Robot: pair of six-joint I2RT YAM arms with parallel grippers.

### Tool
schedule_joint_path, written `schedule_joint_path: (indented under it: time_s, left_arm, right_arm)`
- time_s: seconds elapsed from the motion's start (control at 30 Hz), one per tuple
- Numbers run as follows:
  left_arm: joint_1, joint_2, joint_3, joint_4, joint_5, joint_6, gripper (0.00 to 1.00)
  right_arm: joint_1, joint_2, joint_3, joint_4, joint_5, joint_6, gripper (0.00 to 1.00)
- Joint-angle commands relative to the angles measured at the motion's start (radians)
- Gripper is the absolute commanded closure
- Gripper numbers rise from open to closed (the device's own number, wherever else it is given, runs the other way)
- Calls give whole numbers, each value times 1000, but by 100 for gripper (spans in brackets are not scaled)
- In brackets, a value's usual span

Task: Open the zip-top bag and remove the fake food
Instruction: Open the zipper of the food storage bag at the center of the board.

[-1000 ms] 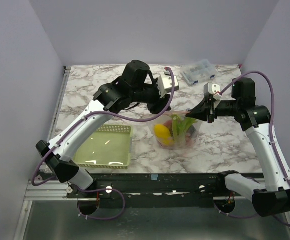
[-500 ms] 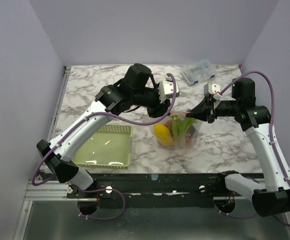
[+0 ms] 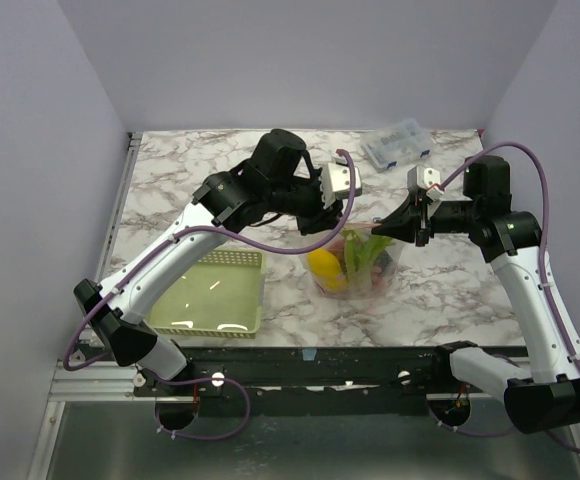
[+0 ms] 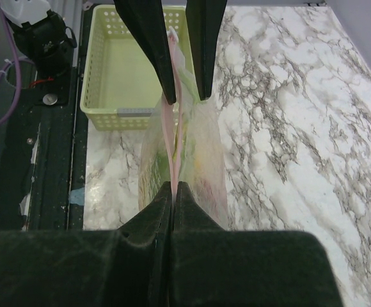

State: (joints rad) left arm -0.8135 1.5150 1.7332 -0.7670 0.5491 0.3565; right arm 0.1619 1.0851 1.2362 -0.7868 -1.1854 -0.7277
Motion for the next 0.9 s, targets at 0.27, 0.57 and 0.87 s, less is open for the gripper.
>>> schedule_joint_path:
  time_s: [0.27,0.57,0.87]
  left_arm:
    - [-3,8,6,-32,-6,32,74]
    - [-3,24,12,-48,-5,39,76]
    - [-3,41,54,-62,-35,34,100]
  right_arm:
    - [-4,-16,-11,10,-24,-6,100]
    - [-4,-16,-12,15,-25,-4,100]
    - [-4,-16,-17,17,-22,-3,100]
